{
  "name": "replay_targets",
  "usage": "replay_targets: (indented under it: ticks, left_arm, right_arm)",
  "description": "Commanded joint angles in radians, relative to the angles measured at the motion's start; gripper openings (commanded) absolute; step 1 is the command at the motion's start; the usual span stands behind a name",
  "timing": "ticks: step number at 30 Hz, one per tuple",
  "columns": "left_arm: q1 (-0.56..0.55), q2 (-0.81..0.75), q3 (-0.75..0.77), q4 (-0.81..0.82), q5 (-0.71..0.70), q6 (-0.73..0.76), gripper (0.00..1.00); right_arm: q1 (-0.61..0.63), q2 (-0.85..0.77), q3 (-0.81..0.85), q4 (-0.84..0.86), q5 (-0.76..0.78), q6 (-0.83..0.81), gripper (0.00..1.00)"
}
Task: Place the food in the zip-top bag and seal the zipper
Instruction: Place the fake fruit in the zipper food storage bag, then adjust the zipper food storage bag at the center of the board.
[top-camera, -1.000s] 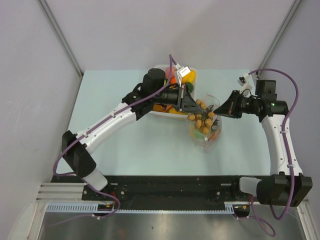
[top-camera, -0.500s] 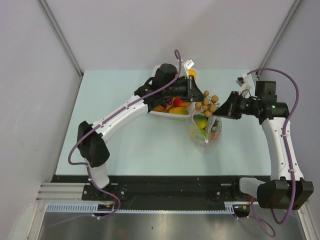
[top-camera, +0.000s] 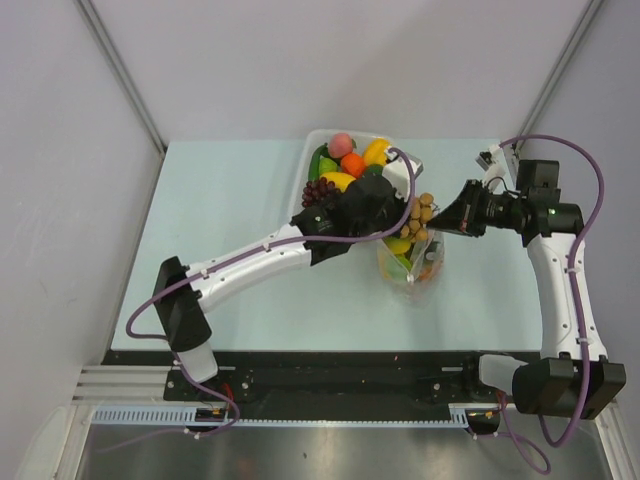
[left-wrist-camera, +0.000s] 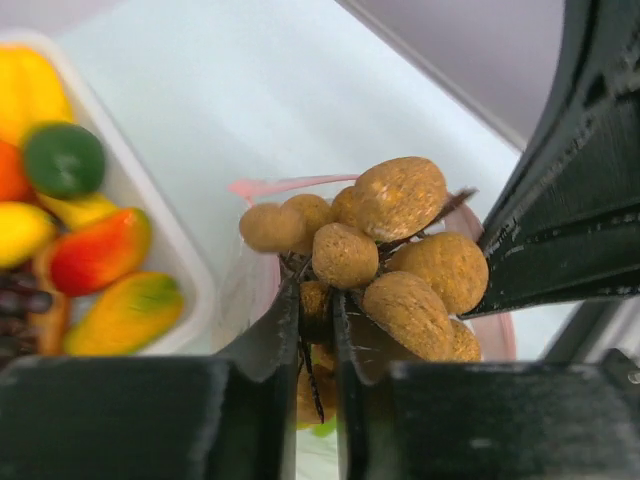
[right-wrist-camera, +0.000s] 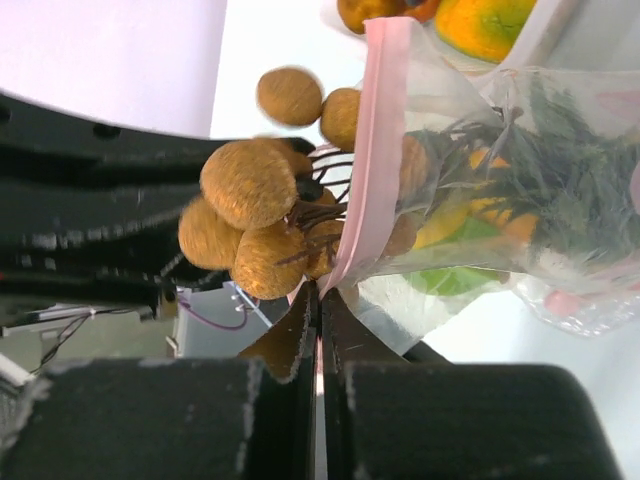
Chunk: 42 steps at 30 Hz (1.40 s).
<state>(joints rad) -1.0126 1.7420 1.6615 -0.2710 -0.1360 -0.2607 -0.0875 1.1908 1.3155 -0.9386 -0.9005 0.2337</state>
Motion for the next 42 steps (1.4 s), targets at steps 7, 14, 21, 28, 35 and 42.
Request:
replay_targets:
  ticks: [7, 14, 21, 28, 35, 42]
  left_arm:
    - [-0.04, -0.074, 0.001, -0.115, -0.163, 0.305, 0.28]
    - [-0.04, -0.125, -0.034, -0.148, -0.073, 0.382, 0.64]
    - [0.045, -0.271, -0.005, -0.191, 0.019, 0.293, 0.81]
    - [0.085, -0.222, -0.02, -0.27, 0.087, 0.198, 0.74]
    - [0.14, -0.118, 0.033, -0.309, 0.228, 0.127, 0.65]
    - [0.143, -0.104, -0.025, -0.306, 0.289, 0.104, 0.61]
  right_arm:
    - [-0.084, 0.004, 0.045, 0.04, -0.205, 0.049, 0.0]
    - [-0.086, -0.005, -0.004, 0.093, -0.226, 0.084, 0.0]
    - [-0.086, -0.011, -0.009, 0.075, -0.213, 0.062, 0.0]
    - [-0.081, -0.014, -0.021, 0.103, -0.218, 0.085, 0.0]
    - [-0.078, -0.031, -0.019, 0.095, -0.219, 0.081, 0.0]
    - [-0.075, -0.028, -0.024, 0.087, -0.215, 0.067, 0.0]
